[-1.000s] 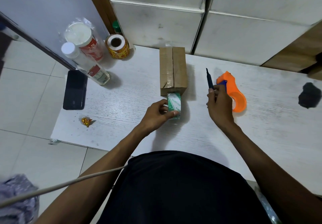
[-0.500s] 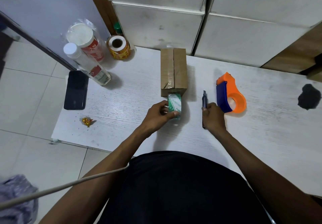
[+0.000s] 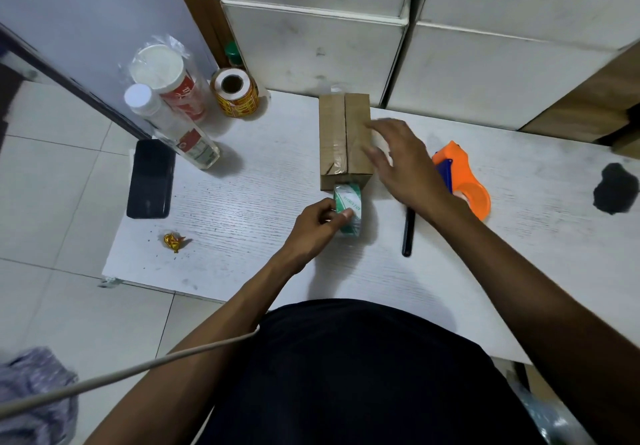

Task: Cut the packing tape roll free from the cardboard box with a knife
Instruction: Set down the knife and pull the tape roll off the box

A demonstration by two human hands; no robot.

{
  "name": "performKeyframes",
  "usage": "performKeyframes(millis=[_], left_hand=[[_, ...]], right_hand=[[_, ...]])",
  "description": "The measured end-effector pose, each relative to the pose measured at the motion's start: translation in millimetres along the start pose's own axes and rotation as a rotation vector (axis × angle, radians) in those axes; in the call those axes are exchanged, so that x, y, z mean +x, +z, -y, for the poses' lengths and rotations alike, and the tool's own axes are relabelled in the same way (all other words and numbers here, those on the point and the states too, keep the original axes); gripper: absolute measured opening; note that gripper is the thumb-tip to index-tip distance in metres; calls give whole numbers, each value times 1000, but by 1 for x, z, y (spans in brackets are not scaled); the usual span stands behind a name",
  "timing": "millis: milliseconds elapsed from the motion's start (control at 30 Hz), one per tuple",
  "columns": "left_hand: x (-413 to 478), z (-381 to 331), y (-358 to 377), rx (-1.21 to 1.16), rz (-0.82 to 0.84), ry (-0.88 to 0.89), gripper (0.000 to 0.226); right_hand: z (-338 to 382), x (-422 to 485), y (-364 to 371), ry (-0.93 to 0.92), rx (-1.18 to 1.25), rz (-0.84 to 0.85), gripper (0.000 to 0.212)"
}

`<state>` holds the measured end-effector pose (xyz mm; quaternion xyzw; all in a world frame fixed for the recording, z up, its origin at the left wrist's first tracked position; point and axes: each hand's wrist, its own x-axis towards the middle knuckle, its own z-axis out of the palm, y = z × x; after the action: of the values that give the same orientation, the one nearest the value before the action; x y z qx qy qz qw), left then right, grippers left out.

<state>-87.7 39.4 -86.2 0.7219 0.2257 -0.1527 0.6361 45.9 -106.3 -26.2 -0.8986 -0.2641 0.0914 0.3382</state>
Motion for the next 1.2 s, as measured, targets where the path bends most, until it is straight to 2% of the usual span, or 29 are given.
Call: performKeyframes(millis=[133,200,567,667,767,833,867,967,1067,1200], left_hand=[[-1,-2,-1,23,-11,-3,16],[-2,-4,1,31,-15,-12,16],[-24,4,4,42,-15,-3,10],[-27,3,1,35,-27,7,12],[-31,0,-4,22,-26,36,22],[-36,-6,-8,5,-17,56,24],[-38,-10,-10,-8,-8,68,22],[-51,-26,-14,-58,25,112,15],[-65,-41,-16,-78,57,168,14],[-79,-55,-16,-74,72,233,13]], right_hand=[[19,42,10,53,-173,291,65],[22,45,15,93,-235,378,70],[24,40,35,144,-185,326,64],[22,30,28,136,-93,201,60],[19,5,14,103,37,-99,48],[16,-20,4,193,209,-262,33],[15,-34,0,269,294,-284,26],[16,-76,-4,384,438,-104,36],[26,-100,-4,313,506,58,41],[48,-108,-6,202,620,132,35]])
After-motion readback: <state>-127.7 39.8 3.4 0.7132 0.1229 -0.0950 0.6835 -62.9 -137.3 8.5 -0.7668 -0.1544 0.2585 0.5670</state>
